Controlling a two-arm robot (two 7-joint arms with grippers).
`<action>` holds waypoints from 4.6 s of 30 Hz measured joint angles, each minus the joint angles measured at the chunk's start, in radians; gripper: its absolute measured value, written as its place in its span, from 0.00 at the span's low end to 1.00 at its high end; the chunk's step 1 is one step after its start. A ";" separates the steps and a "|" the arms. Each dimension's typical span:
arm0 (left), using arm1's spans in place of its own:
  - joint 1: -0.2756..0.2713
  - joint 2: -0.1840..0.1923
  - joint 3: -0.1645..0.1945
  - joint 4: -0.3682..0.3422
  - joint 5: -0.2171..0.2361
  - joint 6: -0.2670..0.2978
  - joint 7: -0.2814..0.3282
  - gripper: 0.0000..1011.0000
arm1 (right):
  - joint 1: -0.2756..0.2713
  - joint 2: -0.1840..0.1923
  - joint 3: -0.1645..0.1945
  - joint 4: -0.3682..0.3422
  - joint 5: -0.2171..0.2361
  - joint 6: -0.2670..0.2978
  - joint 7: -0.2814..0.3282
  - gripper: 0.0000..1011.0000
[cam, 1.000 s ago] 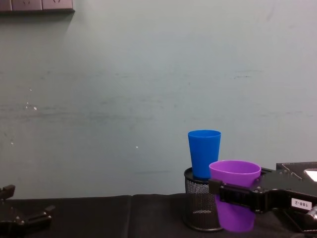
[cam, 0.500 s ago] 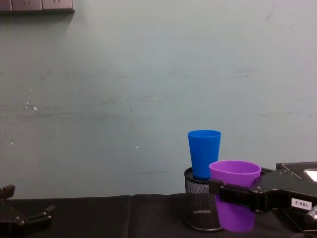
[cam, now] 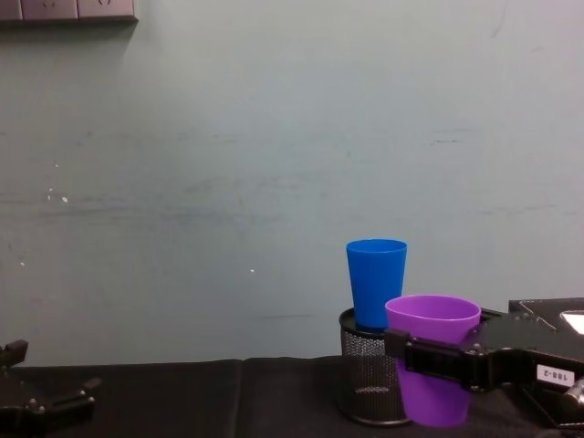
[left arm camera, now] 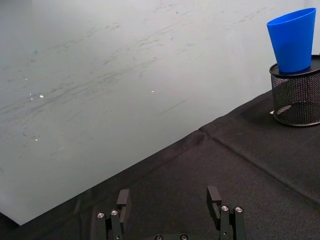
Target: Pick up one cup with a gripper and tap it against the other cup.
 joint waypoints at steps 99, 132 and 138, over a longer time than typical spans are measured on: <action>0.000 0.000 0.000 0.000 0.000 0.000 0.000 0.99 | 0.000 0.000 0.000 0.000 0.000 0.000 0.000 0.73; 0.000 0.000 0.000 0.000 0.000 0.000 0.000 0.99 | 0.000 0.000 0.000 0.000 0.000 0.000 0.000 0.73; 0.000 0.000 0.000 0.000 0.000 0.000 0.000 0.99 | 0.002 0.000 -0.002 0.000 -0.003 0.000 0.000 0.73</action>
